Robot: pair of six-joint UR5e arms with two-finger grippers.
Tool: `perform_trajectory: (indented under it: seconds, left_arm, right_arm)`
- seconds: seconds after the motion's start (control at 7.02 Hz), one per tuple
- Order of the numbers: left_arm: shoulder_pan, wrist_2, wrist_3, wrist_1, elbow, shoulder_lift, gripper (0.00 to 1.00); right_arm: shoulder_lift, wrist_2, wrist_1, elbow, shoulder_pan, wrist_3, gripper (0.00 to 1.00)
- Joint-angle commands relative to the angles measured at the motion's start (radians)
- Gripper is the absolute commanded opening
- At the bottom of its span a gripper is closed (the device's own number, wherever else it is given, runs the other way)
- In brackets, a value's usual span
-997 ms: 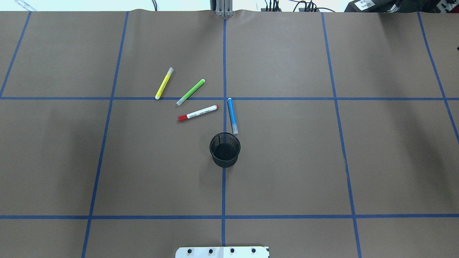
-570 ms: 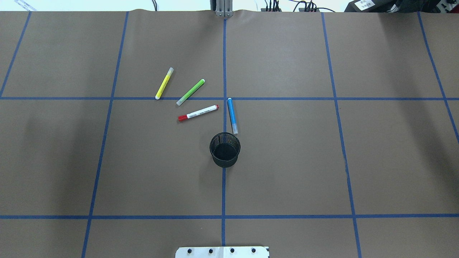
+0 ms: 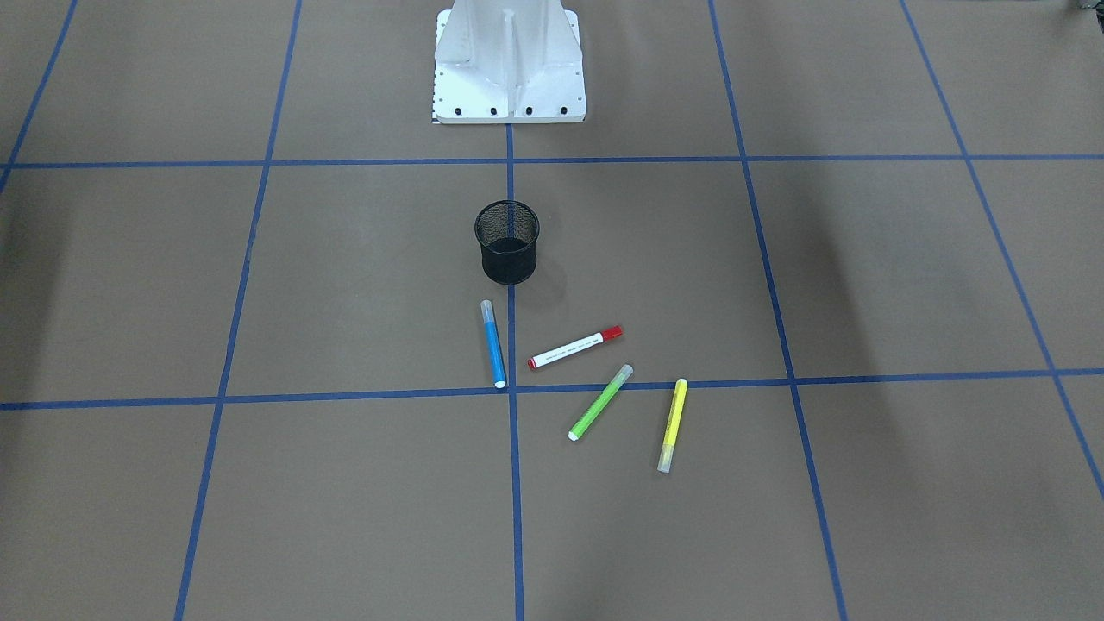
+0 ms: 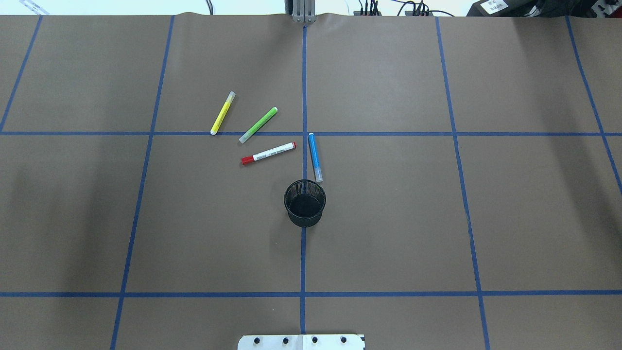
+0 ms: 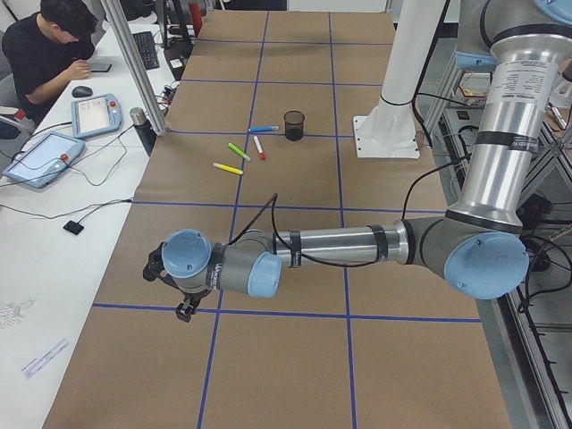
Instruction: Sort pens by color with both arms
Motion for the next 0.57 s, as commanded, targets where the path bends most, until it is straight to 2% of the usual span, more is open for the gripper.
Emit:
perform_trajectory:
  seconds: [0.0,0.43]
  left_arm:
    - [-0.009,0.006,-0.001,0.0,-0.031,0.026,1.0]
    - [-0.009,0.007,-0.001,-0.002,-0.051,0.049,1.0]
  right_arm:
    - [-0.029,-0.006,0.001,-0.003,0.001,0.001,0.99]
    - [-0.032,-0.006,0.003,-0.001,0.001,0.001,0.99]
